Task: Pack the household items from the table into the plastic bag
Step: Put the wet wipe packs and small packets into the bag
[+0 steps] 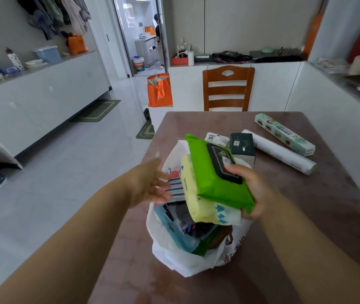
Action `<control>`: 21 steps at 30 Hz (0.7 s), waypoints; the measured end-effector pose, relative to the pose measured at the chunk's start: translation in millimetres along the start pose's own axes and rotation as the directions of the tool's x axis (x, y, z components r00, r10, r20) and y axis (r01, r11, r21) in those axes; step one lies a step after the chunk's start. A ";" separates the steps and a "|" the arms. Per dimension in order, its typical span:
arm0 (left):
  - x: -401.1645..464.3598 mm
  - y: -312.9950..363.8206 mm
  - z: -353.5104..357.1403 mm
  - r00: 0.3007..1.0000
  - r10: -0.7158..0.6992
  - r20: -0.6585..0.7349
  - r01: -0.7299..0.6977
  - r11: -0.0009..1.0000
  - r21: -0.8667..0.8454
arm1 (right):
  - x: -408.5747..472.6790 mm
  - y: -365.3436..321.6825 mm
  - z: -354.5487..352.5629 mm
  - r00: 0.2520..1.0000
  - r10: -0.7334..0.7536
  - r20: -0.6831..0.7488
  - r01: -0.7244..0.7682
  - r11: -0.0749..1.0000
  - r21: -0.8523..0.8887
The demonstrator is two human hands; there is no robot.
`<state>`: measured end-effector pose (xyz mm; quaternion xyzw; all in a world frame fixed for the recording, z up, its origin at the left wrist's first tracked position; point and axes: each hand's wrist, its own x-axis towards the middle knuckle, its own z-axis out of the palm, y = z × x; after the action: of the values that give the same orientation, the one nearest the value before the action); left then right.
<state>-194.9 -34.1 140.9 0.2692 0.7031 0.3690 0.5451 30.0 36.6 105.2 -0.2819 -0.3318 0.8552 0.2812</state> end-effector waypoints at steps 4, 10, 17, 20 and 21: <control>-6.8 -19.3 1.9 0.995 -0.097 -0.035 0.101 0.857 0.506 | -5.3 20.4 3.1 0.994 0.070 -0.083 -0.076 0.994 -0.083; -4.0 -35.6 14.2 0.953 -0.269 -0.138 0.268 0.545 0.794 | 10.2 32.5 -2.6 0.958 0.080 -0.277 -0.132 0.976 -0.176; -2.4 -17.9 -1.9 0.989 -0.113 0.099 0.034 0.809 0.586 | 15.4 22.1 3.8 0.958 0.078 -0.276 -0.151 0.955 -0.255; -15.4 -2.2 -12.0 0.963 0.012 0.269 -0.124 0.907 0.403 | 21.0 22.3 9.5 0.957 0.091 -0.274 -0.155 0.962 -0.223; -17.2 1.2 -16.8 0.944 0.038 0.328 -0.159 0.922 0.352 | 22.1 22.4 13.0 0.953 0.082 -0.291 -0.142 0.971 -0.191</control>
<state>-206.7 -50.6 153.9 0.4590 0.6497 0.2078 0.5693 -0.4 32.1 90.5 -0.4467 -0.3602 0.7815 0.2448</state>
